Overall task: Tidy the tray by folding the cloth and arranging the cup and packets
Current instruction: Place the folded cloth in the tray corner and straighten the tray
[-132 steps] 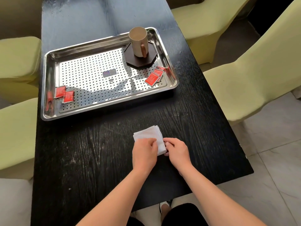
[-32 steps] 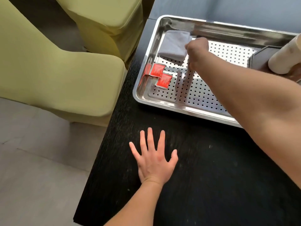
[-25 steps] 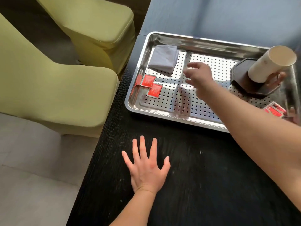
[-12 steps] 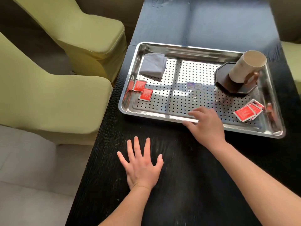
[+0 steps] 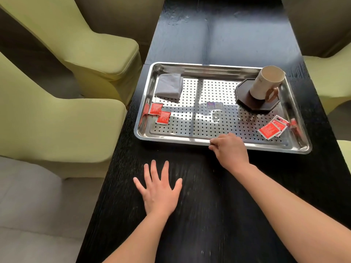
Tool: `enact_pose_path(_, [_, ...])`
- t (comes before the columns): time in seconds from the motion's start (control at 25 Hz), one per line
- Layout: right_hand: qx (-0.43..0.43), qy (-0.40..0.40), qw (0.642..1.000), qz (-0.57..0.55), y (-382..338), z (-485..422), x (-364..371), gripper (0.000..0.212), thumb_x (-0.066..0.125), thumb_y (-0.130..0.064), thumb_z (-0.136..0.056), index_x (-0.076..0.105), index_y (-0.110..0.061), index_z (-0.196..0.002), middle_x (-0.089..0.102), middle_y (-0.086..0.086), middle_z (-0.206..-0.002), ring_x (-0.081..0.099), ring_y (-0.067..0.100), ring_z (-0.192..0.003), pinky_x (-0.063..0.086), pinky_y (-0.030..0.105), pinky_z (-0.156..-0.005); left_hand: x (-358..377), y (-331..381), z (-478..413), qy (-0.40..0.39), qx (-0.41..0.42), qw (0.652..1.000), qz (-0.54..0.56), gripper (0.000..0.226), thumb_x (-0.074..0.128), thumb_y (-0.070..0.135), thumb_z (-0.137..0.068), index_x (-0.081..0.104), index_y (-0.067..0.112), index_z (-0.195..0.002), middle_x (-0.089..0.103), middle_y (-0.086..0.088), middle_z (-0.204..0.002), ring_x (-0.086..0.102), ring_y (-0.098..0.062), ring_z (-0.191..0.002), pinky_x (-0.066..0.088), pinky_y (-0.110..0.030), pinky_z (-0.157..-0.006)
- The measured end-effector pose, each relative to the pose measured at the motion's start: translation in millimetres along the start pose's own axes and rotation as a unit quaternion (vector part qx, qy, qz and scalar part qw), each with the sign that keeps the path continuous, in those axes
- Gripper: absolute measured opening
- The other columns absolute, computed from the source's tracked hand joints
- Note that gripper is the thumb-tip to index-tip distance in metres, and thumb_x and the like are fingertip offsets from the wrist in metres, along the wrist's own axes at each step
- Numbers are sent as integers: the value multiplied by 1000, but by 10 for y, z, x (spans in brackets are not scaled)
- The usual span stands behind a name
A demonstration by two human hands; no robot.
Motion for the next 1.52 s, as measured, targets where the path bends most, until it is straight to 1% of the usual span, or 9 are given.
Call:
enact_pose_path(0.16, [-2,6,1000,1,33,97,5,20,62,-35,-96,76,-24,-105,69,-4,-93,52,19,-91,41,34,-81,-129,-30,-22,-19,-2,996,87,69,39,61,-92,20,35,-153,7,0,-165,-8,-20,-152,-8,-60,-118])
enact_pose_path(0.32, [-9,3,1000,11,8,194,38,22,62,-37,-96,76,-25,-107,71,-4,-96,54,19,-92,42,35,-81,-363,-156,-44,-9,-48,960,275,60,50,49,-95,36,28,-149,31,2,-159,16,-14,-150,-5,-51,-121])
enact_pose_path(0.56, [-8,5,1000,13,-40,381,39,20,62,-37,-95,77,-25,-103,72,-7,-96,54,18,-90,44,33,-80,-577,-349,-42,-16,-116,902,415,53,54,43,-96,44,25,-145,47,-1,-147,45,-20,-133,36,-43,-112])
enact_pose_path(0.76, [-4,-12,1000,10,-108,630,75,19,61,-37,-96,76,-26,-100,72,-8,-101,53,18,-93,42,33,-81,-587,-340,27,-37,-210,844,492,49,54,46,-95,51,17,-135,58,0,-125,55,-19,-115,45,-38,-96])
enact_pose_path(0.84, [-5,-20,1000,10,-143,751,96,19,60,-38,-96,75,-26,-98,72,-8,-100,53,19,-93,43,33,-81,-569,-339,60,-38,-265,800,536,36,55,46,-94,61,12,-106,59,0,-98,56,-16,-91,47,-35,-78])
enact_pose_path(0.92, [-7,-26,1000,13,-173,859,120,19,59,-37,-97,74,-25,-96,71,-8,-100,53,19,-93,43,34,-80,-523,-334,89,-32,-321,732,601,31,59,39,-95,58,10,-85,61,-3,-88,60,-17,-82,52,-38,-76])
enact_pose_path(1.04, [0,-31,1000,5,-186,1001,133,19,57,-37,-98,73,-26,-97,70,-9,-101,52,18,-94,42,33,-81,-466,-289,184,-40,-374,632,678,17,60,24,-97,62,7,-95,71,-13,-97,72,-28,-85,59,-40,-75])
enact_pose_path(1.16, [10,-37,999,-7,-184,1146,166,20,56,-37,-98,73,-27,-102,69,-10,-102,52,17,-97,41,32,-84,-434,-286,301,-38,-408,578,706,16,59,13,-98,60,1,-109,71,-18,-97,74,-32,-77,61,-39,-64])
enact_pose_path(1.52, [14,-47,999,-20,-330,1471,217,19,58,-38,-97,73,-28,-100,69,-10,-101,52,16,-95,42,31,-83,-493,-481,590,-34,-438,564,699,15,59,7,-97,56,1,-110,67,-23,-98,72,-36,-77,61,-36,-53])
Point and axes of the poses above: each hand's wrist, its own z-axis away from the middle knuckle, its own x-axis out of the palm, y = z × x, the point moved 6 cm from there along -z, towards the middle knuckle
